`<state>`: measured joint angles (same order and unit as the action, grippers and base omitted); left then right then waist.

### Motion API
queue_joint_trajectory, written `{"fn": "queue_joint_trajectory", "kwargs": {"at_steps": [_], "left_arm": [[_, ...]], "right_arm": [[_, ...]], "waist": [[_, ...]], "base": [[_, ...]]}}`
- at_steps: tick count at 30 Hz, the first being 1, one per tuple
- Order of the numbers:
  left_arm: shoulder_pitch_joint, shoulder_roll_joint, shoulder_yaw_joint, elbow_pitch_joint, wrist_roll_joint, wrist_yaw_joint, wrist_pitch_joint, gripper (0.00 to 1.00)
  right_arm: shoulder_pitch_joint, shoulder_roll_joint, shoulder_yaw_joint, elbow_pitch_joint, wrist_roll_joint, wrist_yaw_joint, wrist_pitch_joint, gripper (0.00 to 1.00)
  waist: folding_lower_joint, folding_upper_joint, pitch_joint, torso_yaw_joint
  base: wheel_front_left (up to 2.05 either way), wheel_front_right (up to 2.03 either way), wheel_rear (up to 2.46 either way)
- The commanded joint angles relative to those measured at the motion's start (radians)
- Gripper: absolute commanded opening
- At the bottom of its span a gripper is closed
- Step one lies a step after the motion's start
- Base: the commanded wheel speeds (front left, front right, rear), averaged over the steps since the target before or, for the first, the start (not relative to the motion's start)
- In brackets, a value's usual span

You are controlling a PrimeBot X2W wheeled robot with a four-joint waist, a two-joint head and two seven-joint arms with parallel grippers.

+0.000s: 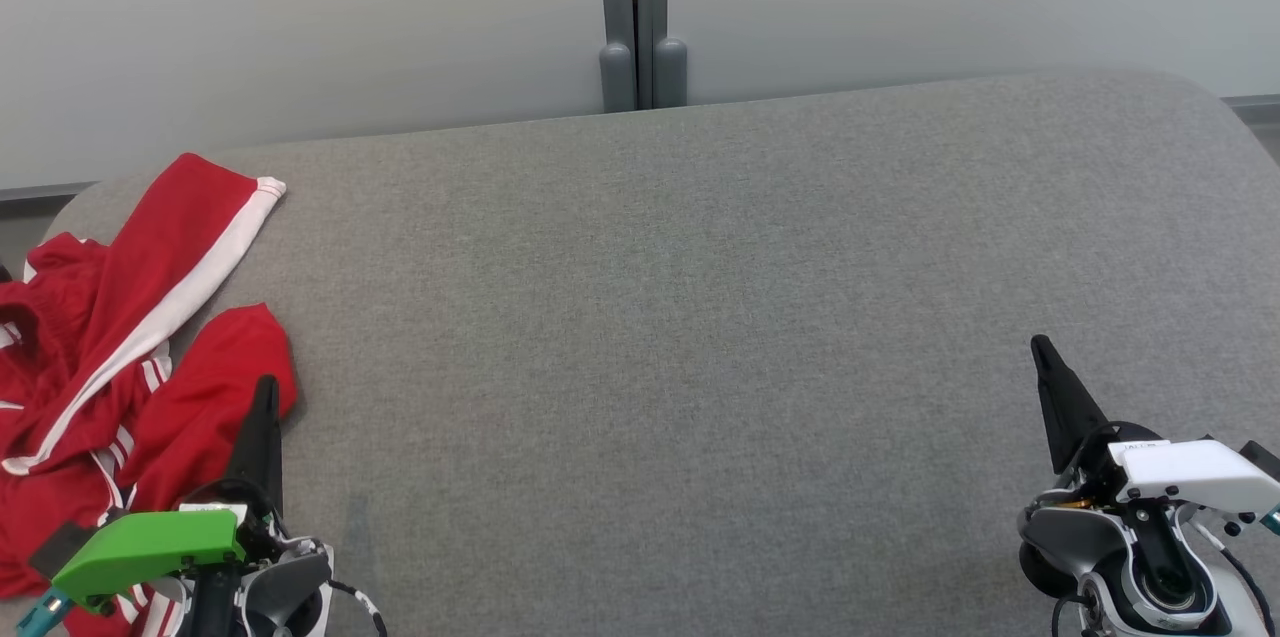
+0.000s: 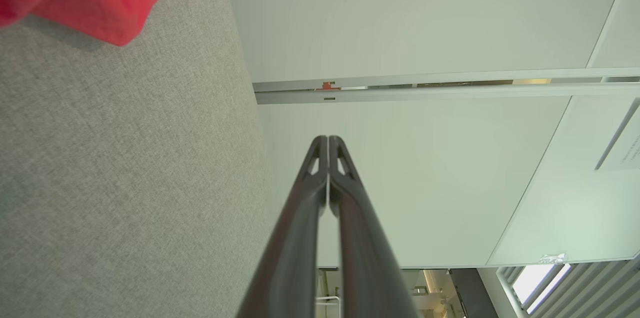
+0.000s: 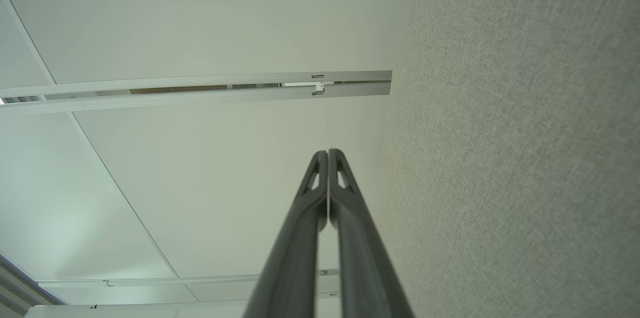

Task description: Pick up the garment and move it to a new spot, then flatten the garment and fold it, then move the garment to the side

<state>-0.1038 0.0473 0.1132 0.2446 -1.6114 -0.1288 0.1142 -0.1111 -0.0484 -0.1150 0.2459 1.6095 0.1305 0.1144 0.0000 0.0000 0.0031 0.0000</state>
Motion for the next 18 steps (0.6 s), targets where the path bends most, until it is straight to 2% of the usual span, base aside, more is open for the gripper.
{"fn": "queue_joint_trajectory", "kwargs": {"at_steps": [1,18], "left_arm": [[-0.012,0.008,0.002,-0.001,-0.002,-0.006,0.002,0.0],[-0.012,0.008,0.002,-0.001,-0.002,-0.006,0.002,0.0]], "right_arm": [[0.009,-0.002,0.0,-0.005,0.007,0.001,0.001,0.0],[0.009,-0.002,0.0,-0.005,0.007,0.001,0.001,0.0]], "waist": [[0.0,0.0,0.0,0.0],[0.0,0.0,0.0,0.0]], "base": [[0.0,0.0,0.0],[0.0,0.0,0.0]]}}
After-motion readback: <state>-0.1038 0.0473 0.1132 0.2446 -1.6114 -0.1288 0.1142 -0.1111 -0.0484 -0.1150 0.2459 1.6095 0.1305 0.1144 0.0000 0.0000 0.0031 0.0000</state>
